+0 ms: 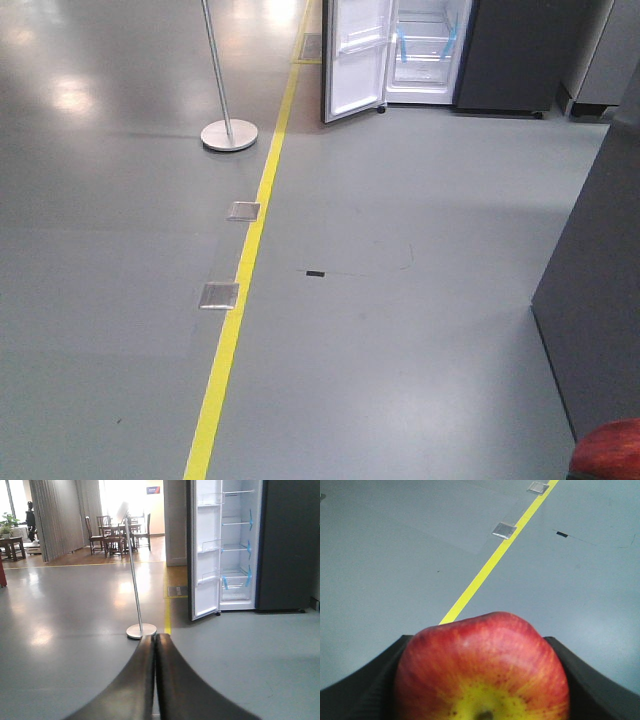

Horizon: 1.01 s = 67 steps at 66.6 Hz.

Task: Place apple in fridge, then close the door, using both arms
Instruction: 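Drive the base forward along the yellow line toward the refrigerator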

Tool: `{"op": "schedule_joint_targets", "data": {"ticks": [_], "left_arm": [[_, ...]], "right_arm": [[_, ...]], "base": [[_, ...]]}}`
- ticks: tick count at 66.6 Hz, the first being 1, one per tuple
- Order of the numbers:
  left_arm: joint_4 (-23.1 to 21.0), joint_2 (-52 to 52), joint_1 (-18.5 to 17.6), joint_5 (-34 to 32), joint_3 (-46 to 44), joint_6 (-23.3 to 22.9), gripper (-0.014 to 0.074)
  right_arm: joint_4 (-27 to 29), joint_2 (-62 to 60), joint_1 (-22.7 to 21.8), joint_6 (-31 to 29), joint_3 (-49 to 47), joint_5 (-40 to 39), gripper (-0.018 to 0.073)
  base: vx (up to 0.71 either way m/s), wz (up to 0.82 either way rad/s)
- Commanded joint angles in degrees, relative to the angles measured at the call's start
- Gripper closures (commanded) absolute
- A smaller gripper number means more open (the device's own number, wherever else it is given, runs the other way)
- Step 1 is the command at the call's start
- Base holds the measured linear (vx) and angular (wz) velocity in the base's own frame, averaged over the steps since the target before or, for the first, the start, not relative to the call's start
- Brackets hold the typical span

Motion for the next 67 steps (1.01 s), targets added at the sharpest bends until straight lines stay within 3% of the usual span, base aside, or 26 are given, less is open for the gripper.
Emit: {"op": "schedule_joint_targets", "data": {"ticks": [1,67], "left_arm": [[-0.4,-0.9,0.0,-4.3,-1.0,0.0,0.0603],[-0.4,-0.9,0.0,-4.3,-1.0,0.0,0.0603]], "right_arm": [[1.7,0.4,-0.3,-0.3,-1.6,-3.4,0.0475],[1.7,0.4,-0.3,-0.3,-1.6,-3.4,0.0475]], "base": [[0.26,-0.07],[0.27,-0.06]]}}
